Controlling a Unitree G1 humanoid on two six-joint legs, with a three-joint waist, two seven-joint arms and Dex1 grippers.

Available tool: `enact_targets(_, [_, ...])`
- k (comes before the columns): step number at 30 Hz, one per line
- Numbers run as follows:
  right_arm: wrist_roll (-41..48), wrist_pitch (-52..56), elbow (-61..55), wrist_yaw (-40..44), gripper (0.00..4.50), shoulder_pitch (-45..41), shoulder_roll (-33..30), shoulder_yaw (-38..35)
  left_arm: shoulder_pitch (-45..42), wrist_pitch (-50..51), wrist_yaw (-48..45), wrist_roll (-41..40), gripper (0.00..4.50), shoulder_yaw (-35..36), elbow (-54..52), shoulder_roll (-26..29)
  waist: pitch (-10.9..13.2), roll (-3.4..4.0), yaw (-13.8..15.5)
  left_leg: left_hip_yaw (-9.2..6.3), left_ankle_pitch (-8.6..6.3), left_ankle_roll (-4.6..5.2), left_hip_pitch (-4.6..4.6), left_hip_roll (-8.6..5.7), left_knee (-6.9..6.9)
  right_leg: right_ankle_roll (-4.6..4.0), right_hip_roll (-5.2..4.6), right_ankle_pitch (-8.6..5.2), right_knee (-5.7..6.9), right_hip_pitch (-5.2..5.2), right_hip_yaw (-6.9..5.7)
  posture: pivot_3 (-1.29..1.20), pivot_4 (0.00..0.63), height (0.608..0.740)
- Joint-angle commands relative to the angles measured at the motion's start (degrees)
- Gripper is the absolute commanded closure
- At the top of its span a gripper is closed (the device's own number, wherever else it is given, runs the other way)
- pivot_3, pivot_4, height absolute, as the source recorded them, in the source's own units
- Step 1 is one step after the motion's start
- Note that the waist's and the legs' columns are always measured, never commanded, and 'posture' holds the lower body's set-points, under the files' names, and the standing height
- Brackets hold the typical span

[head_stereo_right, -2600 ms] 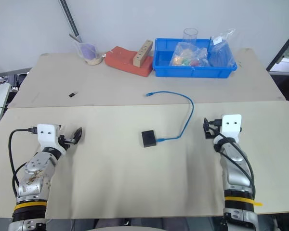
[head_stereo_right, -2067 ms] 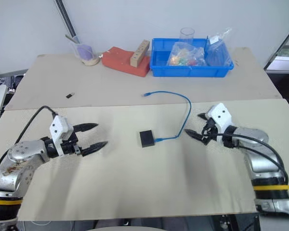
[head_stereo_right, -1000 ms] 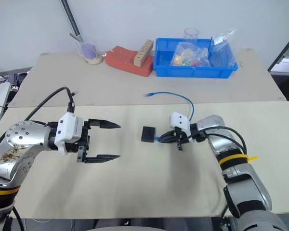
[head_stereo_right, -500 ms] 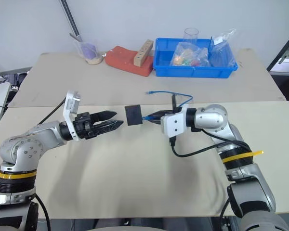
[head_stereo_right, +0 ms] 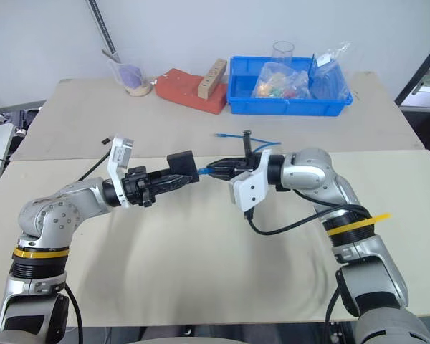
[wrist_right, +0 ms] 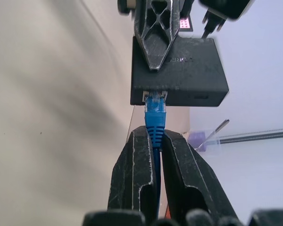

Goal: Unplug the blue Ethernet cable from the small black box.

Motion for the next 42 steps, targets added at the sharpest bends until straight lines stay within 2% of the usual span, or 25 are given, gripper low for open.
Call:
enact_targets(1, [3.0,-1.3,-1.8,0.5,4.5,-1.4,-0.3,0.5,-1.1,-1.5,-0.5,1.4,3.96,-0.1,0.0,0.4,0.0,0.0,0.0,0.0,0.0,0.0,-0.01,0.01,0.0,0.0,0.0,0.0,0.0,0.0,0.0,0.0,0.15,0.74])
enact_targets(2, [4.6,-0.5,-2.1,1.7,4.5,-1.5,-0.4,0.8,-1.1,-1.9,-0.7,2.0,3.96,-0.4,-0.2,0.6,0.0,0.0,-0.1,0.0,0.0,0.0,0.0,0.01,0.0,0.0,0.01,0.0,-0.01,0.0,0.0,0.0,0.15,0.74])
enact_targets(4, [10.2,4.5,-3.7,6.2,3.54,-1.4,-0.7,1.4,-1.0,-2.6,-1.5,2.9,3.96,-1.0,-0.7,1.1,0.0,0.0,-0.1,0.0,0.0,0.0,0.0,0.01,0.0,0.0,0.01,0.0,-0.02,0.0,0.0,0.0,0.15,0.74])
enact_targets(7, [17.7,15.4,-6.4,11.8,2.58,-2.1,-1.1,1.1,-0.9,-4.4,-3.8,4.2,3.96,-1.6,-1.3,2.0,0.0,0.0,-0.1,-0.02,0.0,0.0,-0.01,0.03,0.0,0.0,0.03,0.0,0.01,0.0,0.0,0.0,0.15,0.74])
enact_targets(10, [28.9,38.4,-11.3,16.2,1.53,-3.1,-2.2,-0.4,-0.6,-7.4,-6.6,6.3,3.96,-2.3,-1.3,2.9,0.0,0.0,-0.1,-0.04,0.0,0.0,0.0,0.04,-0.01,0.0,0.03,0.0,0.01,0.0,0.0,0.0,0.15,0.74])
enact_targets(13, [39.0,61.2,-14.2,18.3,1.53,-5.8,-3.6,-1.6,-0.1,-9.3,-9.1,7.2,3.96,-3.1,-2.0,3.4,0.0,0.0,0.0,-0.1,0.0,0.01,-0.02,0.02,-0.01,-0.01,0.01,0.0,-0.01,0.0,-0.01,0.0,0.15,0.74])
enact_targets(18, [44.2,79.0,-14.0,21.2,1.53,-8.6,-5.0,-0.8,-0.6,-10.3,-10.6,7.0,3.96,-3.4,-2.4,2.8,0.0,0.0,0.1,-0.14,-0.01,0.02,-0.04,0.0,-0.01,-0.01,0.01,0.0,-0.16,0.0,-0.02,0.0,0.15,0.74])
enact_targets(24, [43.3,86.5,-10.7,21.8,1.53,-11.0,-2.7,0.3,0.3,-11.1,-12.2,6.8,3.96,-3.3,-4.2,3.3,0.0,0.0,0.0,-0.08,-0.02,0.03,-0.06,0.01,-0.01,0.0,0.02,0.0,-0.22,-0.03,-0.03,0.0,0.15,0.74])
enact_targets(32, [41.8,88.8,-8.6,21.8,1.53,-12.0,-0.7,0.6,0.9,-10.9,-12.4,6.6,3.96,-2.9,-5.4,3.4,0.0,0.0,-0.1,-0.09,-0.02,0.04,-0.1,0.01,-0.01,0.0,0.02,0.0,-0.2,-0.06,-0.04,0.0,0.15,0.74])
enact_targets(35, [41.8,89.3,-8.5,22.3,2.24,-12.3,-0.5,0.6,0.9,-11.3,-12.6,7.0,3.96,-3.2,-5.3,3.5,0.0,0.0,-0.1,-0.09,-0.02,0.04,-0.11,0.0,-0.01,0.0,0.01,0.0,-0.21,-0.06,-0.04,0.0,0.15,0.74])
enact_targets(41, [42.0,90.2,-8.8,24.1,4.36,-12.2,-0.8,0.8,1.3,-11.3,-13.5,7.2,3.96,-3.7,-5.7,4.0,0.0,0.0,-0.1,-0.1,-0.02,0.04,-0.11,0.0,-0.01,0.0,0.01,0.0,-0.21,-0.06,-0.06,0.0,0.15,0.74])
enact_targets(42, [41.9,90.1,-8.8,24.6,4.47,-12.2,-1.0,0.9,1.3,-11.3,-13.6,7.2,3.96,-3.8,-5.7,3.9,0.0,0.0,-0.1,-0.1,-0.02,0.04,-0.11,0.0,-0.01,0.0,0.02,0.0,-0.22,-0.06,-0.06,0.0,0.15,0.74])
